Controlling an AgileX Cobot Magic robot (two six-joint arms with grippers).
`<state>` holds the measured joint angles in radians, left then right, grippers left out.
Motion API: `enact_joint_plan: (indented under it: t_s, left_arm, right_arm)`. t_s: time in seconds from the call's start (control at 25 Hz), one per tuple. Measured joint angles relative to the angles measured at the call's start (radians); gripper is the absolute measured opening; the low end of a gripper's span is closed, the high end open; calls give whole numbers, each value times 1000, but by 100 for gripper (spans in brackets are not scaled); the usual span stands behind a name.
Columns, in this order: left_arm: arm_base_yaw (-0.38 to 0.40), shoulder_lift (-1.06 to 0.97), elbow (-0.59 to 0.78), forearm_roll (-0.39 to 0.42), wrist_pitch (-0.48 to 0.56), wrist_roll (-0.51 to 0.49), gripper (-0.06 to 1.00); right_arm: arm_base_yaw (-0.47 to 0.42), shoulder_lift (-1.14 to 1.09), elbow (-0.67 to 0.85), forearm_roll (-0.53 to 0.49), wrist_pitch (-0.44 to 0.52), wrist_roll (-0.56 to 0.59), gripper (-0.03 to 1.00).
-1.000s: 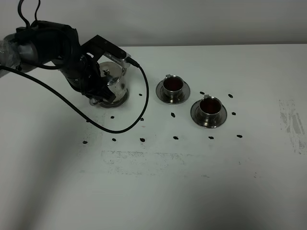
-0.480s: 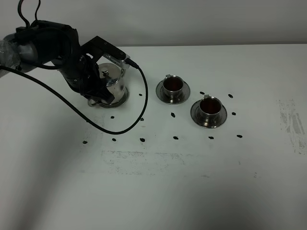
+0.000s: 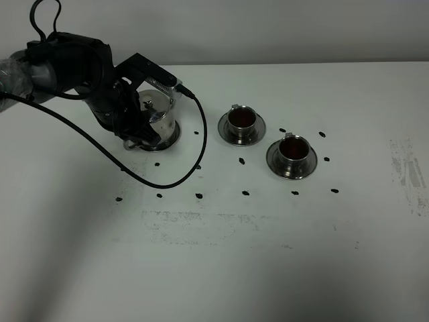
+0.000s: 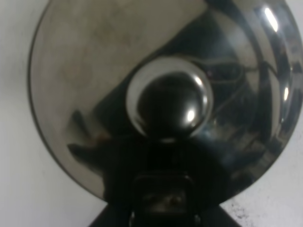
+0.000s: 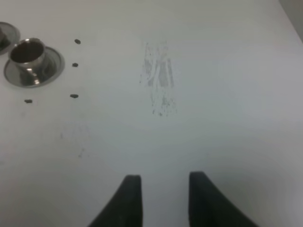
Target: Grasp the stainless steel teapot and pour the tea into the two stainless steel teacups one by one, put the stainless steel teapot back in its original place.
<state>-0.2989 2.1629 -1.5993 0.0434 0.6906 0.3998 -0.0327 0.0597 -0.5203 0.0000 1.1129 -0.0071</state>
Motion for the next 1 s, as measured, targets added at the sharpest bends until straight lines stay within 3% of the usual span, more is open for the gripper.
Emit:
enact_joint_plan:
  t_s: [0.4,0.72,1.0]
  left_arm:
    - [0,0,0,0,-1,0,19]
    - [0,0,-3,-1,-9,-1,64]
    - [0,-30,-3,-22,-6,-2,71]
  right_arm:
    - [0,0,0,0,0,0,24]
    - [0,0,0,0,0,0,24]
    - [0,0,0,0,0,0,24]
